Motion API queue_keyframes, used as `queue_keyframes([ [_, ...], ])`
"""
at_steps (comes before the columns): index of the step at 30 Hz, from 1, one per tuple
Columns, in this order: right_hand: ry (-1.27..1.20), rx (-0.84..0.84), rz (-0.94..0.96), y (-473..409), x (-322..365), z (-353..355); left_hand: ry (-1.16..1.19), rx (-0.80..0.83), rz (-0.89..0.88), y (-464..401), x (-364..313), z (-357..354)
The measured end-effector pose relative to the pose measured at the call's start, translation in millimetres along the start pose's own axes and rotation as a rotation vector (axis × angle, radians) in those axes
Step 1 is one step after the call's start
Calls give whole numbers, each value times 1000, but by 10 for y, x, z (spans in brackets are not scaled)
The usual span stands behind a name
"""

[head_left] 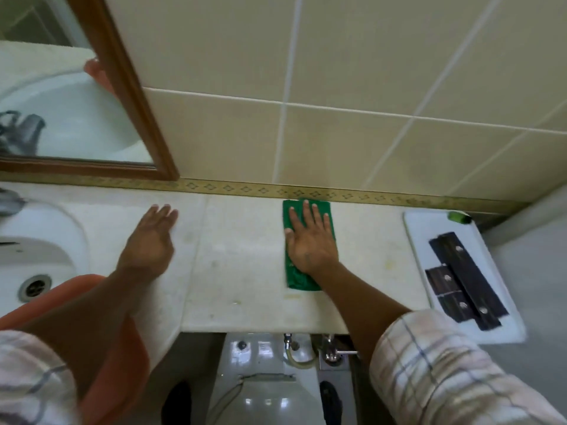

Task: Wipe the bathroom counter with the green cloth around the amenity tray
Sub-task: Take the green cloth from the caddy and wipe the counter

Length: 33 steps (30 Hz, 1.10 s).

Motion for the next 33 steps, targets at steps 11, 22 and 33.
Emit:
queue_keyframes([
  [11, 15, -35, -55, 578, -1353, 271, -26, 17, 16, -36, 1, -84],
  [22, 58, -61, -56, 704, -1641, 292, 3, 25, 28, -10, -92, -1],
  [33, 48, -73, -61, 821, -1596, 261, -27, 41, 54, -17, -37, -63],
])
Point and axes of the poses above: each hand's wrist, its own y-axis away from the middle knuckle, its own z-axis out of the back of the hand, x = y × z, the point moved 4 cm from there along -y, towards the middle knuckle, and after that the axes turned 12 degrees about z, right-handed, at the moved point
